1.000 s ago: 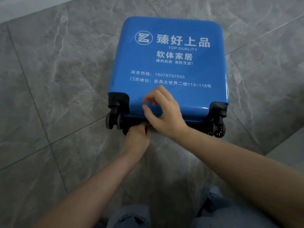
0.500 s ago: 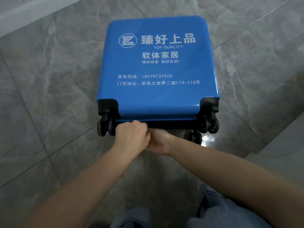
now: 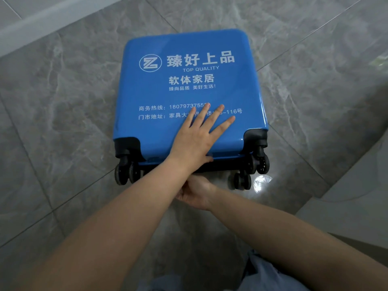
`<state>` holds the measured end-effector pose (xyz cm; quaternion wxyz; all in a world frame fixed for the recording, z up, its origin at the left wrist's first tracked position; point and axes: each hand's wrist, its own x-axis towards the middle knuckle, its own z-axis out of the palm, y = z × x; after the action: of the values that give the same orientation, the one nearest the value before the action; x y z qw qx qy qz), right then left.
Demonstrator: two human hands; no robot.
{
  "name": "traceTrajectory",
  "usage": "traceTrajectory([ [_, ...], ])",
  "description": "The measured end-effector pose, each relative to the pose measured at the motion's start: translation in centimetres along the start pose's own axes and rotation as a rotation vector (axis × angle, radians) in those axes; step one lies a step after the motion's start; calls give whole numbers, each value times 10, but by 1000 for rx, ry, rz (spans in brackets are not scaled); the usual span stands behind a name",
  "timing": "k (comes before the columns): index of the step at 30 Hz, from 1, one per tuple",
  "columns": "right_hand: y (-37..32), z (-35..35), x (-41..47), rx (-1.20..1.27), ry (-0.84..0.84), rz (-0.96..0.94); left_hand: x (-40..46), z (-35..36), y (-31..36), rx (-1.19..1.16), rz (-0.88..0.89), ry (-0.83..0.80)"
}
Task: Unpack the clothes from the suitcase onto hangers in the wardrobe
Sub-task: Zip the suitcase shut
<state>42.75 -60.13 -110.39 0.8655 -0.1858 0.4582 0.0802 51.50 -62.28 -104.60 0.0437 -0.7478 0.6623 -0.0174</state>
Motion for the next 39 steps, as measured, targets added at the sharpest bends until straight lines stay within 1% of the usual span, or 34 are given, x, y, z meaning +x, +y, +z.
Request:
traceTrajectory([
  [6,7,-15,-2,48,-20,-5,-8,0,-5,35,66,55],
  [10,2,-23,-3,88,-8,-29,-19,-5,-14,28,66,93],
  [15,-3,-62,-17,274,-19,-94,-53,-9,-55,81,127,68],
  [17,2,-81,-23,310,-36,-107,-72,-10,-76,97,154,73],
  [20,3,-101,-33,201,-80,-129,-94,-10,-105,134,196,76],
  [23,-8,-96,-33,82,-71,-156,-106,-11,-123,133,230,46],
  [26,-8,-80,-31,-128,-30,-165,-110,-19,-134,-33,227,25],
  [28,-5,-71,-32,-234,-30,-138,-105,-31,-135,-141,219,74],
  [30,-1,-60,-33,-335,-45,-109,-97,-40,-121,-174,217,165],
  [32,5,-45,-32,-441,-76,-71,-84,-44,-90,-206,144,222],
  [33,10,-36,-31,-496,-92,-51,-75,-43,-71,-220,58,208],
  [34,15,-29,-29,-553,-108,-33,-66,-41,-54,-219,-53,140],
  [35,21,-20,-27,-601,-124,-15,-56,-38,-40,-192,-168,28],
  [36,25,-13,-25,-632,-135,8,-49,-32,-30,-153,-262,-84],
  [37,30,-6,-23,-638,-139,33,-44,-26,-24,-113,-324,-152],
  [38,33,-1,-22,-613,-131,54,-42,-20,-23,-86,-353,-165],
  [39,35,1,-21,-558,-114,75,-43,-14,-24,-72,-363,-140],
])
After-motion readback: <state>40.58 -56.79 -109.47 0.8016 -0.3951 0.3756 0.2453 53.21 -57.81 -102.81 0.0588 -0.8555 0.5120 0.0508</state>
